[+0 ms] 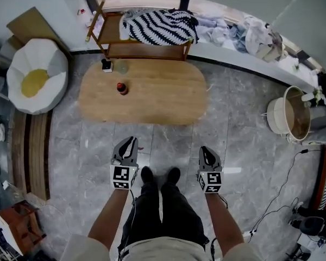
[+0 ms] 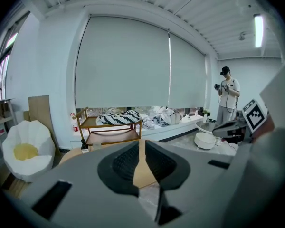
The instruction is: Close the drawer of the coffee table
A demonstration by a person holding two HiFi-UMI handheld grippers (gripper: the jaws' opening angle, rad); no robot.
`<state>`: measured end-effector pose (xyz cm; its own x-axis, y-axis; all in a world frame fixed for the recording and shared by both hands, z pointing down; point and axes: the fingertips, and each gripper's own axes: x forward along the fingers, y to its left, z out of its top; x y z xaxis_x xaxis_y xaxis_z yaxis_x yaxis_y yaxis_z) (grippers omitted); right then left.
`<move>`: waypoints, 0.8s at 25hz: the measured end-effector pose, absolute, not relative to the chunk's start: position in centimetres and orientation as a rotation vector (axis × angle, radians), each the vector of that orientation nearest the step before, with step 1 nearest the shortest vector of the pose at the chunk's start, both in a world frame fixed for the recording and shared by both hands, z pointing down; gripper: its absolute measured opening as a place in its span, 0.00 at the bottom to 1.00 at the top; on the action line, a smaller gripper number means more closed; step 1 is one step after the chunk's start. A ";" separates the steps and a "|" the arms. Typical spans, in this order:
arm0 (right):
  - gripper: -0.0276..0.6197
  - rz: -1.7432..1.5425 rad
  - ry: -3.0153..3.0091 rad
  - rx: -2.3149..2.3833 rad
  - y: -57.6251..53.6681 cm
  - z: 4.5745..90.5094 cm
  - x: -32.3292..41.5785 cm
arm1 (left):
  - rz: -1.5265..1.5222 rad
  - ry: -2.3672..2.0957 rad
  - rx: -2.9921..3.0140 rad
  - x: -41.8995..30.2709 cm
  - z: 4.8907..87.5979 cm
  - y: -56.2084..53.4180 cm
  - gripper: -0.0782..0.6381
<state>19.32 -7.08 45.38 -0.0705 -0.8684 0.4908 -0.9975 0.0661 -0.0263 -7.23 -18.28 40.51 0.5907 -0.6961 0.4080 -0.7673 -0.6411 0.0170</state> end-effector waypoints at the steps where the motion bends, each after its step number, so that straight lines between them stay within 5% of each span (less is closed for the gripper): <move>1: 0.10 0.516 -2.009 1.870 -6.9 44.4 19.3 | 0.549 -1.225 2.634 -7.3 39.5 -18.1 0.19; 20: 0.09 0.356 -2.097 1.963 -5.8 28.5 19.4 | 0.441 -1.179 2.715 -7.3 24.9 -14.4 0.14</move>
<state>19.39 -5.79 28.54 -0.0636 -0.9375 0.3421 -0.9979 0.0643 -0.0095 -7.27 -14.35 24.93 0.6483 -0.6890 0.3241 -0.7326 -0.6804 0.0190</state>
